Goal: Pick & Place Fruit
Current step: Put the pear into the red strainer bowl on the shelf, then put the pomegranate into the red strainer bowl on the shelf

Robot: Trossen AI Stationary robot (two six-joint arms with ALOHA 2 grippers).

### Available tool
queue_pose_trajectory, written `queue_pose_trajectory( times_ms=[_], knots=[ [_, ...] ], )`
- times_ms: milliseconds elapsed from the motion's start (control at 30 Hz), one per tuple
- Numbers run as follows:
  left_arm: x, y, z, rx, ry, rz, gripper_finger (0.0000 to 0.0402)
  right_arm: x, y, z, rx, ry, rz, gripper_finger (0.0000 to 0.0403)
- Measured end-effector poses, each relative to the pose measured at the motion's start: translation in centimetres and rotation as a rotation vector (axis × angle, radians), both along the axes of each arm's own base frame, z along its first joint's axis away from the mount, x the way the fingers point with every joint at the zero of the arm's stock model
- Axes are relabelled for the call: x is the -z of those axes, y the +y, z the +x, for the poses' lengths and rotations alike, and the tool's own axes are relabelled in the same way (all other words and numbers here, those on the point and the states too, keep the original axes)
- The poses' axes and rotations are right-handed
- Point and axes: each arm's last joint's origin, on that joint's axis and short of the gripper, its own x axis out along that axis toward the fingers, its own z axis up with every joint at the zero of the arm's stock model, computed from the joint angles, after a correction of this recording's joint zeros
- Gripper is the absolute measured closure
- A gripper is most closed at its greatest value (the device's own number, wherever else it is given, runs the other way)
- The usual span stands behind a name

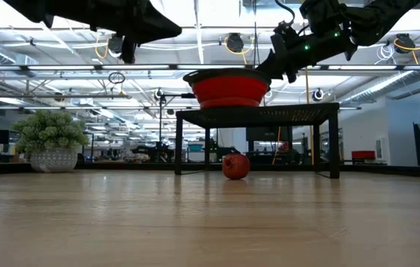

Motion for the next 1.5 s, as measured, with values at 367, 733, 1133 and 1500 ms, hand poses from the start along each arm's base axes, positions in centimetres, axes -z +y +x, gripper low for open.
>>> queue_pose_trajectory(
  times_ms=[367, 733, 1133, 1500],
  knots=[
    [0.0, 0.0, 0.0, 0.005, 0.004, 0.019, 0.0384, -0.2, 0.1, 0.1, -0.053, -0.028, -0.001, 0.0381],
    [0.1, 0.0, 0.0, 0.003, 0.016, 0.017, 0.0386, -0.4, 0.2, 0.0, -0.048, -0.044, 0.007, 0.0306],
    [-0.2, -1.3, -0.1, -0.043, -0.028, -0.023, 0.0302, -4.4, 1.7, -2.5, -0.051, -0.189, -0.091, 0.0297],
    [-2.7, -3.3, 0.2, -0.086, -0.001, 0.070, 0.0273, -7.6, 3.8, -6.2, -0.055, -0.298, -0.160, 0.0301]
  ],
)
